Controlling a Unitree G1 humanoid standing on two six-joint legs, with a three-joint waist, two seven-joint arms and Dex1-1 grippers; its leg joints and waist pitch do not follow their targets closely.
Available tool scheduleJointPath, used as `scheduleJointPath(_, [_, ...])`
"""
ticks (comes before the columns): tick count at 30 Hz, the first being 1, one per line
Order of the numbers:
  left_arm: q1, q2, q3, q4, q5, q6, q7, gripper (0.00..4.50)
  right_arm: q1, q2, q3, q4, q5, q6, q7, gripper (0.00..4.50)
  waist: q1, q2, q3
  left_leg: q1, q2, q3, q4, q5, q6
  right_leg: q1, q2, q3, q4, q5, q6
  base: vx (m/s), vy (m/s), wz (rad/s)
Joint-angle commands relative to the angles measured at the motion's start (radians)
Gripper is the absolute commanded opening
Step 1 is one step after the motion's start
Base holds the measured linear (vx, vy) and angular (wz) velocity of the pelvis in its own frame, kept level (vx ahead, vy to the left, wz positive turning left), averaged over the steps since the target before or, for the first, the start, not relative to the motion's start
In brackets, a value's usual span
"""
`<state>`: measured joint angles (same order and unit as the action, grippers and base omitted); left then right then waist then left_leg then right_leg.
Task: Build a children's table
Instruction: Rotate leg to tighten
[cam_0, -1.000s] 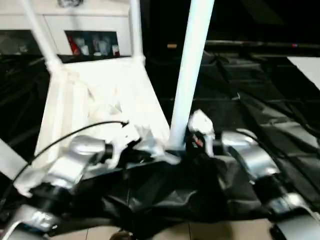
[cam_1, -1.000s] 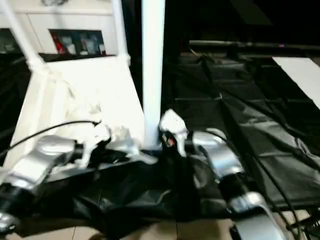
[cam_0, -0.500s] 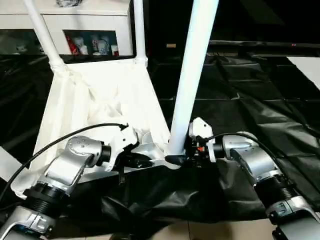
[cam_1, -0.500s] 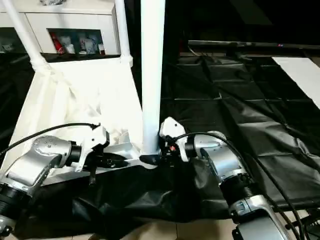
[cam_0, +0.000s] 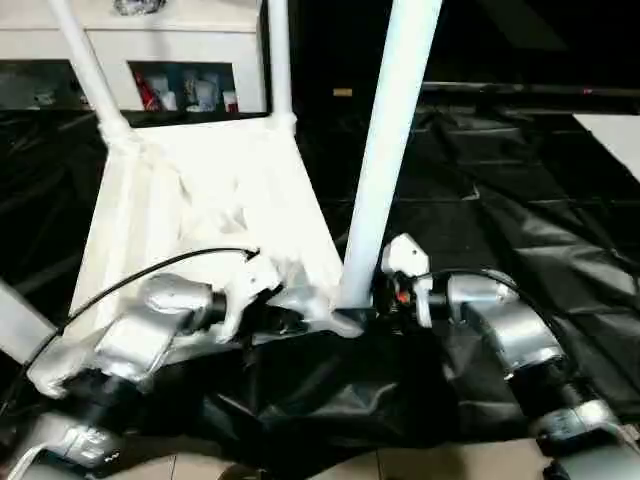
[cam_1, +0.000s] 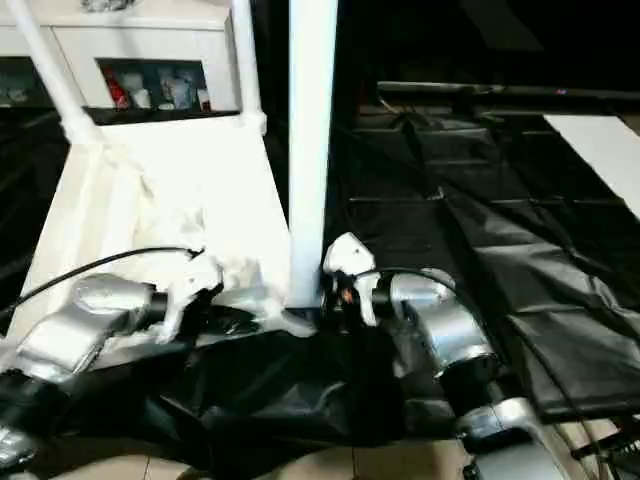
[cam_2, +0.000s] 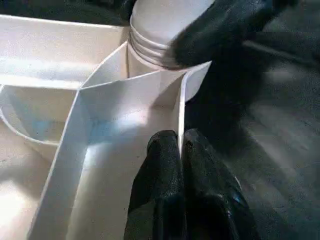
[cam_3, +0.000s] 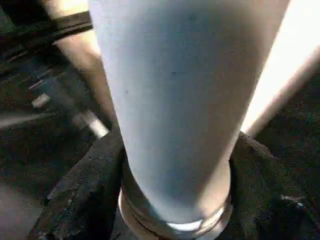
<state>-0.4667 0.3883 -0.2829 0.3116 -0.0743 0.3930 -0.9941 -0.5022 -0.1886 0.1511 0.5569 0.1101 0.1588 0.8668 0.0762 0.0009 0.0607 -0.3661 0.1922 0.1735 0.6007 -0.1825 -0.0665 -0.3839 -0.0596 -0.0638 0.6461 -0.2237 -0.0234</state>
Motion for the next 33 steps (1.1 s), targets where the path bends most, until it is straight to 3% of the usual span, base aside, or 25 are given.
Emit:
scheduleJointPath(1, [-0.047,-0.083,0.026,0.006,-0.03,0.001,0.084,0.0,-0.017,0.077,0.024,0.062,-0.011,0.016,-0.101,2.67,-0.003,-0.006,-0.059,0.006,0.038,-0.016,-0.077,-0.203,-0.009,0.041,-0.087,0.056,-0.102,-0.285,-0.177,0.0,0.0,0.0])
scheduleJointPath(2, [-0.092,-0.141,0.036,0.061,-0.005,0.007,0.18,0.0,-0.049,0.146,-0.001,0.124,-0.017,0.011,-0.224,2.67,-0.013,0.0,-0.059,0.01,0.037,-0.015,-0.076,-0.215,-0.018,0.035,-0.086,0.057,-0.105,-0.285,-0.175,0.0,0.0,0.0])
scheduleJointPath(3, [-0.109,-0.162,0.04,0.083,0.004,0.008,0.216,0.0,-0.061,0.17,-0.007,0.144,-0.021,0.005,-0.264,2.67,-0.017,-0.001,-0.058,0.011,0.035,-0.015,-0.076,-0.219,-0.021,0.033,-0.085,0.057,-0.107,-0.295,-0.176,0.0,0.0,0.0])
scheduleJointPath(5, [-0.129,-0.187,0.039,0.107,0.017,0.004,0.25,0.0,-0.08,0.202,-0.011,0.171,-0.033,0.0,-0.317,2.67,-0.019,0.001,-0.063,0.005,0.035,-0.017,-0.073,-0.198,-0.013,0.041,-0.088,0.057,-0.105,-0.259,-0.179,0.0,0.0,0.0])
scheduleJointPath(7, [-0.139,-0.201,0.033,0.114,0.024,-0.001,0.253,0.0,-0.095,0.222,-0.009,0.188,-0.049,-0.01,-0.348,2.67,-0.021,0.0,-0.064,0.003,0.034,-0.015,-0.073,-0.181,-0.004,0.039,-0.084,0.057,-0.103,-0.227,-0.18,0.0,0.0,0.0])
scheduleJointPath(10, [-0.149,-0.226,0.026,0.116,0.022,-0.002,0.246,0.0,-0.108,0.244,0.014,0.199,-0.071,-0.05,-0.336,2.67,-0.025,0.003,-0.067,0.002,0.035,-0.014,-0.07,-0.157,0.014,0.043,-0.083,0.055,-0.094,-0.131,-0.206,0.0,0.0,0.0])
scheduleJointPath(12, [-0.144,-0.222,0.017,0.104,0.017,-0.007,0.219,0.0,-0.102,0.241,0.007,0.182,-0.045,-0.044,-0.281,3.23,-0.024,0.003,-0.067,0.001,0.036,-0.014,-0.071,-0.153,0.024,0.044,-0.082,0.055,-0.092,-0.11,-0.214,0.0,0.0,0.0])
scheduleJointPath(21, [-0.086,-0.155,-0.007,0.042,-0.014,-0.039,0.065,0.0,-0.093,0.139,0.026,0.148,-0.05,-0.061,-0.117,3.99,-0.025,0.002,-0.063,0.004,0.041,-0.015,-0.073,-0.189,0.033,0.044,-0.086,0.056,-0.098,-0.169,-0.218,0.0,0.0,0.0])
scheduleJointPath(23, [-0.058,-0.112,-0.016,0.003,-0.033,-0.052,-0.027,0.0,-0.09,0.072,0.034,0.124,-0.047,-0.063,-0.016,3.99,-0.021,0.001,-0.064,0.004,0.042,-0.015,-0.072,-0.187,0.043,0.044,-0.086,0.056,-0.097,-0.163,-0.221,0.0,0.0,0.0])
scheduleJointPath(25, [-0.046,-0.092,-0.018,-0.017,-0.045,-0.051,-0.068,0.0,-0.088,0.044,0.035,0.108,-0.043,-0.066,0.032,3.99,-0.018,0.003,-0.063,0.007,0.043,-0.011,-0.071,-0.183,0.047,0.039,-0.086,0.058,-0.098,-0.154,-0.225,0.0,0.0,0.0])
scheduleJointPath(33, [-0.004,0.008,-0.031,-0.081,-0.075,-0.036,-0.223,0.0,-0.057,-0.079,0.086,0.041,-0.044,-0.079,0.263,3.99,0.004,0.002,-0.065,0.006,0.045,-0.009,-0.071,-0.149,0.06,0.04,-0.083,0.056,-0.089,-0.102,-0.233,0.0,0.0,0.0])
